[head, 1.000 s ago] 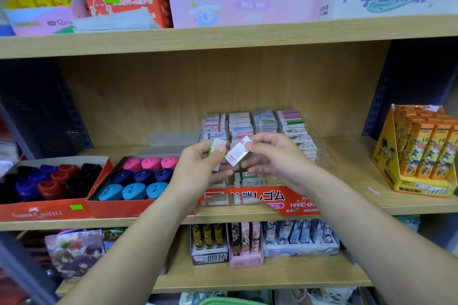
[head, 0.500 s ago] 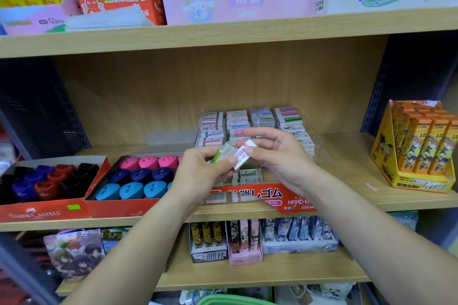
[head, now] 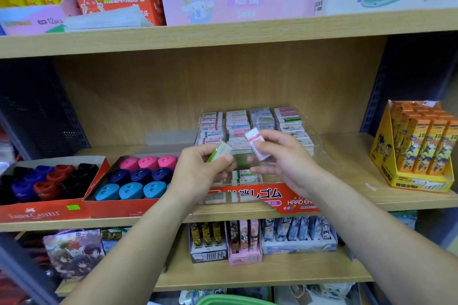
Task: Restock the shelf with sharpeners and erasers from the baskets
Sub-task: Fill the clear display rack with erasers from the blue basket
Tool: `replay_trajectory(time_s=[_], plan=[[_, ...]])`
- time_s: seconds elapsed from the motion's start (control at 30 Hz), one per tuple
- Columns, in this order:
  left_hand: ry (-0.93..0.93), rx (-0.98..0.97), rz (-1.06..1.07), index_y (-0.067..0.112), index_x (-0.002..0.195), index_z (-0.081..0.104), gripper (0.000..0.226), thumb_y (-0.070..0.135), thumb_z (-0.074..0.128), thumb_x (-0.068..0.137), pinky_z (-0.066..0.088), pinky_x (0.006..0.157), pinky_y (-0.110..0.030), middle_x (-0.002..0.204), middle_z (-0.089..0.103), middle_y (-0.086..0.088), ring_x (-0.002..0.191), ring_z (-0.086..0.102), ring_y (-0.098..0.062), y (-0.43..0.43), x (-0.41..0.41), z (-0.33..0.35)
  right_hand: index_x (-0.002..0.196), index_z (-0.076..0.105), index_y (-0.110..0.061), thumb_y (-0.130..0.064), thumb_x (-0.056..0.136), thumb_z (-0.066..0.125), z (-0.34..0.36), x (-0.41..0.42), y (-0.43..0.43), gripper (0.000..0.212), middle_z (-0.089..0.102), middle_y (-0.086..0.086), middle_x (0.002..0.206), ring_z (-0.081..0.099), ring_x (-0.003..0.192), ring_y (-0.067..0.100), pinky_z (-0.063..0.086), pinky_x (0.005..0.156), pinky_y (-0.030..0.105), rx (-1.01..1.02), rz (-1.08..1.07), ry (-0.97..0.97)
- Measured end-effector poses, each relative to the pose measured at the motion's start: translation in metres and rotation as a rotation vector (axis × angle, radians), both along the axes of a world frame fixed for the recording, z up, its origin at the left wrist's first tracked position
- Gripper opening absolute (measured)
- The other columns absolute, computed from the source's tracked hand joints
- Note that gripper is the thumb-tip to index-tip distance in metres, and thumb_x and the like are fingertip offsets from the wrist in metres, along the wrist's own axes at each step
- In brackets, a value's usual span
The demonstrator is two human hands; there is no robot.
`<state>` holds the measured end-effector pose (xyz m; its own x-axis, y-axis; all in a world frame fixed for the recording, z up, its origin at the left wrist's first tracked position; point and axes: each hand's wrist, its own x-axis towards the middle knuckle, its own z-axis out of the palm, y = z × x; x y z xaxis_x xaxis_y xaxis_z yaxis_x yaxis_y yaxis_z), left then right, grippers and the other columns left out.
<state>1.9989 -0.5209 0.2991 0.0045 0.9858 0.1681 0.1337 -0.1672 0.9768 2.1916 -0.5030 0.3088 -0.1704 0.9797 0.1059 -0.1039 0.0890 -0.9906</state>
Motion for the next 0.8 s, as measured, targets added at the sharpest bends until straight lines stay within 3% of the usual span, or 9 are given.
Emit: replay_trajectory(time_s=[0.1,0.2,0.27,0.37,0.53,0.67,0.8], plan=[[0.068,0.038,0.065,0.007,0.113,0.073,0.021,0.010,0.073,0.092,0.061,0.067,-0.025,0.092,0.078,-0.010,0.079,0.076,-0.019,0.002,-0.009,0.001,0.112,0.071,-0.022,-0.008,0.097,0.063,0.004,0.010,0.001,0.022,0.067,0.003,0.109,0.064,0.073,0.014,0.055,0.061,0.026,0.030,-0.101,0.040],[0.118,0.044,0.108,0.009,0.131,0.059,0.044,0.014,0.076,0.091,0.058,0.061,-0.024,0.109,0.072,-0.018,0.070,0.076,-0.019,0.005,-0.014,0.000,0.115,0.067,-0.016,-0.003,0.091,0.068,0.010,0.027,0.007,0.027,0.072,0.007,0.109,0.067,0.076,0.017,0.057,0.068,0.028,0.081,-0.284,0.018],[0.148,0.074,0.125,0.013,0.121,0.058,0.036,0.015,0.076,0.091,0.058,0.059,-0.027,0.099,0.075,-0.015,0.067,0.074,-0.020,0.005,-0.016,0.002,0.111,0.067,-0.012,0.002,0.092,0.066,0.014,0.037,0.013,0.023,0.074,0.012,0.105,0.068,0.082,0.021,0.059,0.080,0.033,0.098,-0.334,0.073],[0.175,0.100,0.149,0.015,0.111,0.055,0.028,0.017,0.075,0.091,0.053,0.054,-0.027,0.089,0.075,-0.013,0.061,0.069,-0.018,0.007,-0.019,0.003,0.112,0.069,-0.010,0.003,0.095,0.063,0.017,0.049,0.022,0.022,0.076,0.013,0.098,0.074,0.091,0.024,0.059,0.085,0.033,0.097,-0.374,0.092],[0.345,0.205,0.246,0.021,0.110,0.067,0.019,0.022,0.074,0.092,0.051,0.054,-0.016,0.088,0.074,0.002,0.060,0.067,-0.003,0.013,-0.025,0.007,0.109,0.070,-0.011,0.004,0.094,0.063,0.016,0.055,0.035,0.023,0.074,0.014,0.103,0.076,0.087,0.022,0.061,0.080,0.029,0.121,-0.394,-0.041],[0.409,0.200,0.269,0.026,0.121,0.063,0.023,0.015,0.059,0.101,0.055,0.060,-0.022,0.096,0.072,0.003,0.079,0.069,-0.010,0.019,-0.027,0.006,0.105,0.069,-0.013,0.003,0.095,0.063,0.016,0.052,0.044,0.020,0.070,0.015,0.107,0.076,0.082,0.019,0.062,0.076,0.026,0.110,-0.380,-0.133],[0.376,0.217,0.319,0.024,0.122,0.060,0.024,0.011,0.056,0.102,0.046,0.048,-0.012,0.094,0.067,0.011,0.068,0.064,-0.008,0.025,-0.033,0.001,0.105,0.069,-0.011,0.000,0.095,0.064,0.017,0.035,0.046,0.016,0.070,0.019,0.105,0.076,0.080,0.022,0.063,0.072,0.027,0.104,-0.295,-0.137]])
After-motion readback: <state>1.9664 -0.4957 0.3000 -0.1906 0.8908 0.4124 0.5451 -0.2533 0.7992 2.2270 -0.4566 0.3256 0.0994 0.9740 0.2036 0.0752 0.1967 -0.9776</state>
